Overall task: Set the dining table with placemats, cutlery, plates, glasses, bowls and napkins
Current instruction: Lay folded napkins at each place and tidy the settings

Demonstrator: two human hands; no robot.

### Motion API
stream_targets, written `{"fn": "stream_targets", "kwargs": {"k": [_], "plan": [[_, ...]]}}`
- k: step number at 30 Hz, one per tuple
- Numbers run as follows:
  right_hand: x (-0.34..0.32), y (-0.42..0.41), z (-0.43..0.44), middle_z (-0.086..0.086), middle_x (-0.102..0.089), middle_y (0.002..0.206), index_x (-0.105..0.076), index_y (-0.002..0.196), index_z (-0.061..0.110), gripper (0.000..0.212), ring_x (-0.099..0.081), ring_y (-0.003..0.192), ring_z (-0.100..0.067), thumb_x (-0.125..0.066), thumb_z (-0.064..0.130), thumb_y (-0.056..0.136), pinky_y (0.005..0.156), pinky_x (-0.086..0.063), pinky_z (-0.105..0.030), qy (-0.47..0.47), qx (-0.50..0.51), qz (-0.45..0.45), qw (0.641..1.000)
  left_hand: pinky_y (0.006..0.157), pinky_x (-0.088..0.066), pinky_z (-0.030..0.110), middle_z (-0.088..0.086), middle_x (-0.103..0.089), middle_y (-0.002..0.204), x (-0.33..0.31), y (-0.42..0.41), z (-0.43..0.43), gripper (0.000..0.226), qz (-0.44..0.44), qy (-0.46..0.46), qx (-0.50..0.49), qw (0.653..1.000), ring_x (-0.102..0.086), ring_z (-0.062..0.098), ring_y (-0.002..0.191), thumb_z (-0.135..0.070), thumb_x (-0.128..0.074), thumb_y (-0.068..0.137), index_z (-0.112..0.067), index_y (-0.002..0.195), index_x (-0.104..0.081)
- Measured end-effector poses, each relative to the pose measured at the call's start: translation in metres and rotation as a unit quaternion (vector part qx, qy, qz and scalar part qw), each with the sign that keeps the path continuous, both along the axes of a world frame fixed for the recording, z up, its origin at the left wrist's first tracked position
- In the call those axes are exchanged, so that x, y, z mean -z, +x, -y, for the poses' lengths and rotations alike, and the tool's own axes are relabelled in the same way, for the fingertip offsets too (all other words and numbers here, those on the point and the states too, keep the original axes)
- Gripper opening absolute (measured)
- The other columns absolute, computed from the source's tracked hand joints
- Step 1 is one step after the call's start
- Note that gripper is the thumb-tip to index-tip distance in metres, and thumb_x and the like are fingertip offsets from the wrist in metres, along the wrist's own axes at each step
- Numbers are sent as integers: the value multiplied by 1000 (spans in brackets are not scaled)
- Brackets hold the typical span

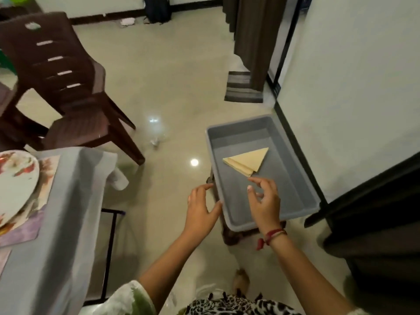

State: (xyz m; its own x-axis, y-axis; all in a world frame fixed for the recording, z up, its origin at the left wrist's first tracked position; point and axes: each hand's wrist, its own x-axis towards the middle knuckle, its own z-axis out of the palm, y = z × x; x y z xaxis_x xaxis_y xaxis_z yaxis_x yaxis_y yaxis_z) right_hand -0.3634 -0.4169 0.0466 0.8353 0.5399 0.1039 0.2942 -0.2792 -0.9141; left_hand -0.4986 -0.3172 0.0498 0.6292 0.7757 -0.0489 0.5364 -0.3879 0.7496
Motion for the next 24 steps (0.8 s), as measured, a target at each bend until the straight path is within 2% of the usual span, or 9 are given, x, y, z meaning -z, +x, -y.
{"fn": "stream_targets", "kwargs": {"k": [4,8,11,14,17,21,24], "plan": [[13,32,-1,5,-47,107,-60,103,26,20,-51,90,-5,-59,10,91,78,-48,-23,-28,-1,-22,999,98,-27,20,-2,-47,132,4,29,-11,48,-20,-18,-1,1000,-39,15,126,-29,-64,88,-20,132,-47],[25,55,-11,9,-46,104,-63,105,19,17,-51,92,-6,-58,12,91,81,-52,-27,-60,-9,-28,998,100,-29,23,1,-48,134,16,51,-26,49,-41,-36,4,999,-39,19,129,-30,-63,89,-17,133,-46],[32,73,-21,8,-47,103,-64,106,16,17,-50,97,-9,-58,10,91,82,-50,-27,-84,-15,-35,996,100,-28,22,2,-47,136,23,66,-40,49,-51,-45,0,998,-38,19,130,-31,-62,90,-17,134,-46],[36,88,-38,5,-50,105,-64,103,15,15,-52,98,-11,-58,9,91,78,-49,-21,-86,-16,-43,995,99,-29,23,-1,-45,137,28,80,-60,48,-52,-57,-2,997,-38,17,130,-34,-61,91,-21,135,-44],[35,93,-61,6,-53,106,-62,104,16,17,-54,98,-10,-58,7,91,78,-47,-16,-59,-23,-38,997,98,-30,22,-3,-46,136,25,89,-87,47,-43,-55,-16,997,-39,15,129,-33,-60,92,-23,135,-44],[29,91,-91,23,-51,102,-63,106,15,19,-55,95,0,-58,5,90,76,-47,-9,-23,-38,-1,999,98,-32,22,-3,-47,134,16,90,-118,44,-19,-49,-33,998,-41,14,127,-30,-59,92,-21,133,-46],[26,87,-103,17,-53,101,-63,106,13,19,-56,94,-3,-58,4,90,75,-49,-10,-4,-39,14,999,98,-31,22,-5,-47,133,12,84,-128,42,-1,-31,-34,999,-39,10,125,-30,-59,93,-22,132,-46]]}}
